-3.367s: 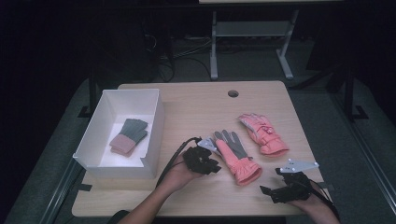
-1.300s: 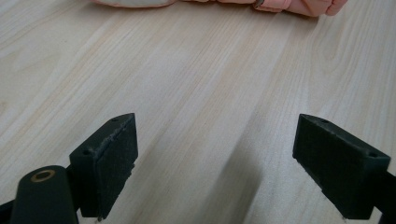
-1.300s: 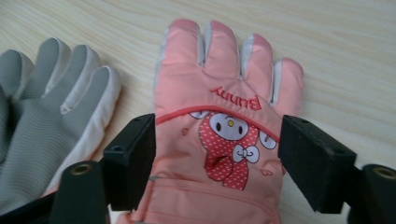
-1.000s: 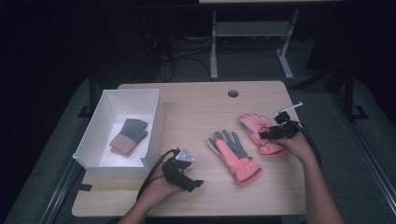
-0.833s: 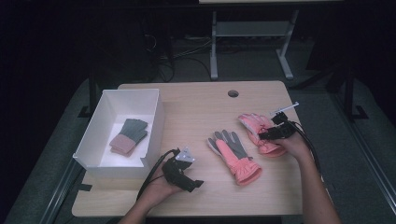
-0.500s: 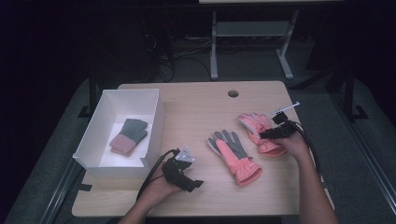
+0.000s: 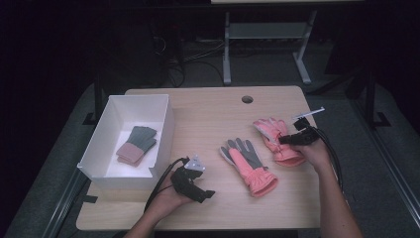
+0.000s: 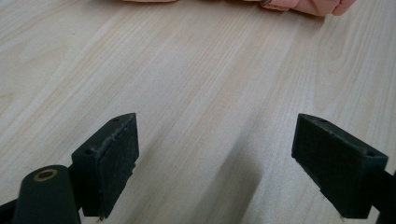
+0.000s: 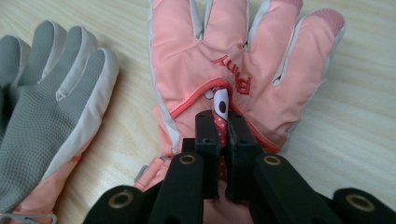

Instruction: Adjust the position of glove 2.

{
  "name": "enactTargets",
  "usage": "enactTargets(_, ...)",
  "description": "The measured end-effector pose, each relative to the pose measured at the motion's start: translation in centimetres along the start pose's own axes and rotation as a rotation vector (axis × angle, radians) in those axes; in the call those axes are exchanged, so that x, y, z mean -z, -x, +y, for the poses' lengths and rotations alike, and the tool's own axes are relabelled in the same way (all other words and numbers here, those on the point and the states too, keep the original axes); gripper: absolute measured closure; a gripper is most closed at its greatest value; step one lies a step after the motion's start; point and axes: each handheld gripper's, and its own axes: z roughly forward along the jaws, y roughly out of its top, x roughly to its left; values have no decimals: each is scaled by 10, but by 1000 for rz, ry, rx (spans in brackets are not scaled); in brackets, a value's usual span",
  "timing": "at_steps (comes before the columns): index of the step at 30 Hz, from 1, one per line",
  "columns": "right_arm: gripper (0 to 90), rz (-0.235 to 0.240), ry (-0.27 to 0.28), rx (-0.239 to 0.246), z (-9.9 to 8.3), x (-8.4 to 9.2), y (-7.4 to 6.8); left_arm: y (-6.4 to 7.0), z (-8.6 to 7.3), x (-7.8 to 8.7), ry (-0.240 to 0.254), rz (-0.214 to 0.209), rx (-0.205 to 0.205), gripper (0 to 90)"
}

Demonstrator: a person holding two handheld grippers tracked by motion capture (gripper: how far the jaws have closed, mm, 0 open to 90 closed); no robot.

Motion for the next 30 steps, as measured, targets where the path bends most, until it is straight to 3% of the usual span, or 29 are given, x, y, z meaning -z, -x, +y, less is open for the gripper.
enactTargets(6, 856, 23, 51, -32, 2, 16, 0, -1, 0, 1, -1, 0, -3, 145)
enactTargets(14, 855, 23, 58, -33, 5, 36, -10, -1, 0, 1, -3, -1, -3, 144)
enactTargets(21, 854, 31, 78, -6, 3, 55, -28, -2, 0, 2, 3, 3, 5, 144)
enactTargets(30, 854, 89, 105, 32, -2, 71, -59, -1, 0, 0, 0, 1, 3, 144)
